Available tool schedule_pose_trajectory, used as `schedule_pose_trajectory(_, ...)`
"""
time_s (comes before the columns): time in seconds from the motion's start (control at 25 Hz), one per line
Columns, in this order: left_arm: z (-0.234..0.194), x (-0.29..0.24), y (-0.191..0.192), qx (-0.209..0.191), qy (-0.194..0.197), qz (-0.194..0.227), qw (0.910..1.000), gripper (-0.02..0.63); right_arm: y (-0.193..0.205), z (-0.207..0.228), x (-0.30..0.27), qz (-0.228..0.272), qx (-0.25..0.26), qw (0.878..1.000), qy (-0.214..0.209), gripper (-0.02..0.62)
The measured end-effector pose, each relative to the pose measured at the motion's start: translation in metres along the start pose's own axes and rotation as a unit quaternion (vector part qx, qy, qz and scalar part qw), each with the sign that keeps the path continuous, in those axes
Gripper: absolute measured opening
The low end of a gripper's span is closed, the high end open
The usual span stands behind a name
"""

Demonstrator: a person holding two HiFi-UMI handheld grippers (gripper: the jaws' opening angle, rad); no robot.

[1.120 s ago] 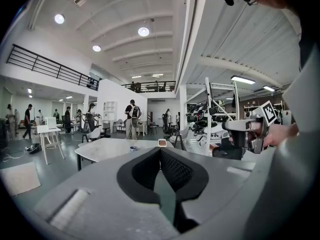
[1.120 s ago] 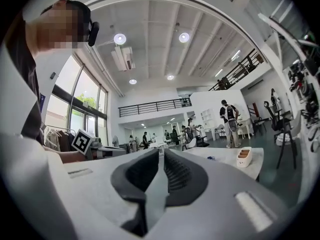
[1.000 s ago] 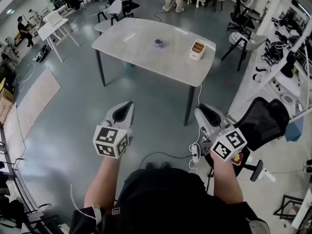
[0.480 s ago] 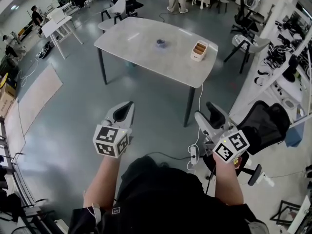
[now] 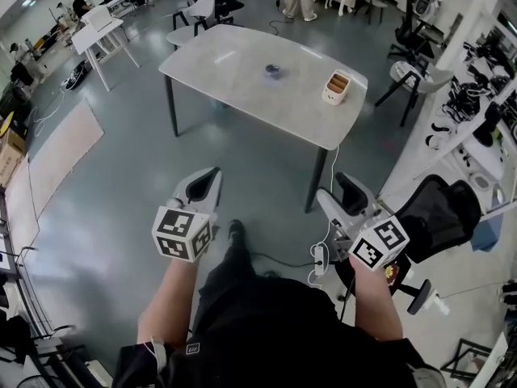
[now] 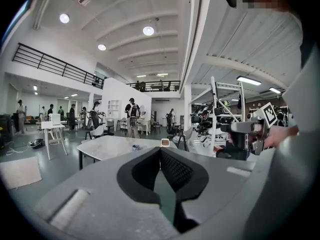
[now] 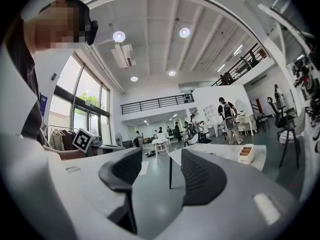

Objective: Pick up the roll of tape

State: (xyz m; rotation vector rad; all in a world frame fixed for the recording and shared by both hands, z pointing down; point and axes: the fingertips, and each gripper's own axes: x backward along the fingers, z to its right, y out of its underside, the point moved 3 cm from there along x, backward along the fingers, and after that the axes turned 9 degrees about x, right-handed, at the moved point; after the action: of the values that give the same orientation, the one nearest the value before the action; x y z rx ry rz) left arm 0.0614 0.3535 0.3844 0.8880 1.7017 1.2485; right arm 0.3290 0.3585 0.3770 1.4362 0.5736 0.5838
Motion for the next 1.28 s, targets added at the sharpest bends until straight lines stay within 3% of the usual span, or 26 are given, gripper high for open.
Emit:
schedule_pose_trajectory(0.36,-0.059,-0.057,-0.02,-0.009,0.021,0.012,0.9997,0.011,0.008,0.028,-0.083,-0.011,-0.002,1.0,0.002,0.236)
schedule_pose_trajectory(0.84,-0.25,-0.163,-0.069,0.011,0.029,0.01,0.9995,0.011,0.005,0.074,-0.299,-0.041,-0.011,0.999,0.004,0.236)
schedule_pose_trajectory(1.28,-0.388,-0.212,-0.093,0.021,0.05,-0.004,0.9985,0.011,-0.009,0.071,-0.458,-0.044,-0.009,0.999,0.005,0.236)
